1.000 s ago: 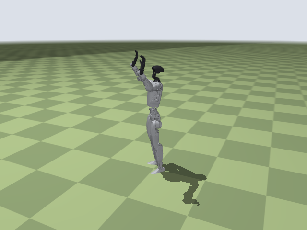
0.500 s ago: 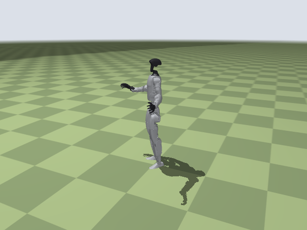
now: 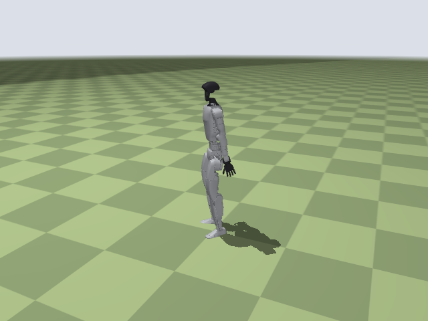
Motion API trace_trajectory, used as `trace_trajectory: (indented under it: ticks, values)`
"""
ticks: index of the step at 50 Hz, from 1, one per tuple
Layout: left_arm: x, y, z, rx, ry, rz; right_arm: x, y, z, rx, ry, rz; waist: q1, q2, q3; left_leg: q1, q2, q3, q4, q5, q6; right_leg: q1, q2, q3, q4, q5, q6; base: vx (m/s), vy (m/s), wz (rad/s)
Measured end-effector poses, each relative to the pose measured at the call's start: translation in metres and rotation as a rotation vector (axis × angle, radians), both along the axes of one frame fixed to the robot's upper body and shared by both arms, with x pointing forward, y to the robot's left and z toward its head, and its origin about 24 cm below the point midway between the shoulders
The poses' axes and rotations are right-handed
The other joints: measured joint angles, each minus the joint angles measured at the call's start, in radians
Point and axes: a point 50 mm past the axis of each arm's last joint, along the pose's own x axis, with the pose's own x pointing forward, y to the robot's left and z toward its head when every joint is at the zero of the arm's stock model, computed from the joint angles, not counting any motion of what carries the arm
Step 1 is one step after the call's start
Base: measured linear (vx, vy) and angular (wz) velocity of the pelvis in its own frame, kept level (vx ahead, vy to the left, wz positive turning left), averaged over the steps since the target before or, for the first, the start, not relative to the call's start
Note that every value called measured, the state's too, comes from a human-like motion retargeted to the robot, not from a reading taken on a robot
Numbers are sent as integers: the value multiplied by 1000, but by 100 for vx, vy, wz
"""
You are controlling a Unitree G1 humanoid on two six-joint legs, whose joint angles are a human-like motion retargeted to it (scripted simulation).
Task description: Upper body actions
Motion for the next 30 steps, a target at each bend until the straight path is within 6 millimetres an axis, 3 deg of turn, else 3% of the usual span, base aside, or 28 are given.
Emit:
trace_trajectory:
  ticks: [4, 10, 15, 21, 25, 30]
  values:
    - [16, 19, -1, -57, -138, 62, 11, -21, 2, 15, -3, 71, 45, 20, 8, 14, -3, 49, -32, 21, 30, 4, 17, 42, -2, 10, 8, -1, 1, -39]
    - [11, 33, 1, -84, -64, 46, 34, -37, 2, -52, -86, 265, 0, 21, -22, 17, -12, -5, -34, 6, 25, 2, 9, -11, 1, 0, 11, 3, 0, 40]
    - [5, 27, 1, -19, -55, 82, 44, -27, -1, -76, -149, 368, -4, 18, -51, 9, -14, -11, -35, 3, 25, -5, 9, -15, -1, -4, 11, 0, 0, 0]
    - [-7, 3, 2, -136, 9, 46, 33, 0, -4, 73, -91, 412, -17, 18, -107, -2, -16, -31, -41, -5, 17, -12, 6, -34, -9, -12, 16, 6, 2, 16]
    - [-3, 7, 1, -93, 3, -9, 28, 11, -4, 150, -45, 544, 23, 23, -126, -12, -10, 6, -41, 1, 23, -12, 17, 5, -16, -12, 15, 6, 2, -47]
    - [3, 16, 1, -145, -2, -54, 43, 1, -5, 113, -87, 737, 77, 30, -121, -9, -6, 59, -45, 8, 34, -25, 29, 58, -7, -4, 10, 2, 0, -49]
